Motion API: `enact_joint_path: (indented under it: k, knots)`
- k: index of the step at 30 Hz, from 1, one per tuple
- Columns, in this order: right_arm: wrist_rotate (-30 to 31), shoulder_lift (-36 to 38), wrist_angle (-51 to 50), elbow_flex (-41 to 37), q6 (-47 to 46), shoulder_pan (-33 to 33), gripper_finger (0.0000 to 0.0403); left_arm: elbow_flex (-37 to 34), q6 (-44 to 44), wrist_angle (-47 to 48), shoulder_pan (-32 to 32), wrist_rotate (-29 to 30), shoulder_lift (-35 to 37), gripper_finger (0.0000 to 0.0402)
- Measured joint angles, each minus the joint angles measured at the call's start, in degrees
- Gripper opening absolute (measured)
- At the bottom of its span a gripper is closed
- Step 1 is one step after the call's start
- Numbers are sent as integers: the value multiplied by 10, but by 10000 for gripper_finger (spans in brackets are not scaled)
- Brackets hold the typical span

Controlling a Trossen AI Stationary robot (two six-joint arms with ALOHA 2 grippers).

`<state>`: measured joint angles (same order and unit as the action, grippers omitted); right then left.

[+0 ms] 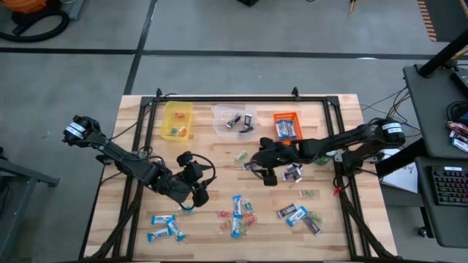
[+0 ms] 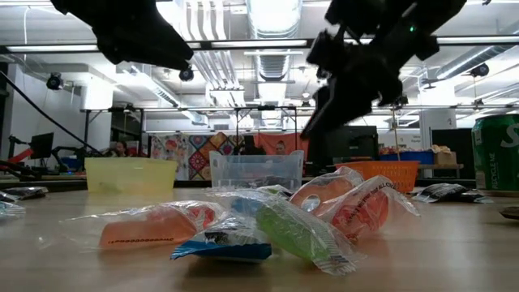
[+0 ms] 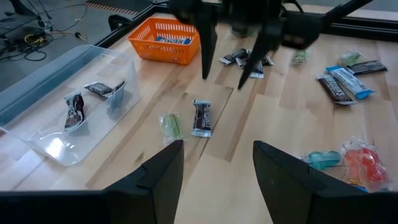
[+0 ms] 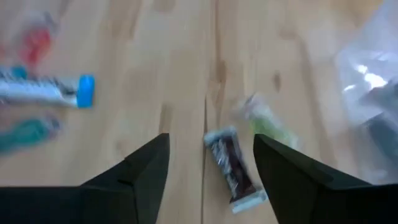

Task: Organize candy in baskets
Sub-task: Put the brown chocolate bar into the transparent bin

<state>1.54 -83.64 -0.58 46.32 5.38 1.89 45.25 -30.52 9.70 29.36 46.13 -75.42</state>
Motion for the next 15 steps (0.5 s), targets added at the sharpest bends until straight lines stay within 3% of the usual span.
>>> enact_joint_path:
  k: [7, 15]
  knots:
    - [2, -75, -2, 22, 6, 0, 234, 0, 0, -2, 0, 0, 0, 176]
    - [76, -118, -34, 42, 19, -1, 222, 0, 0, -2, 0, 0, 0, 176]
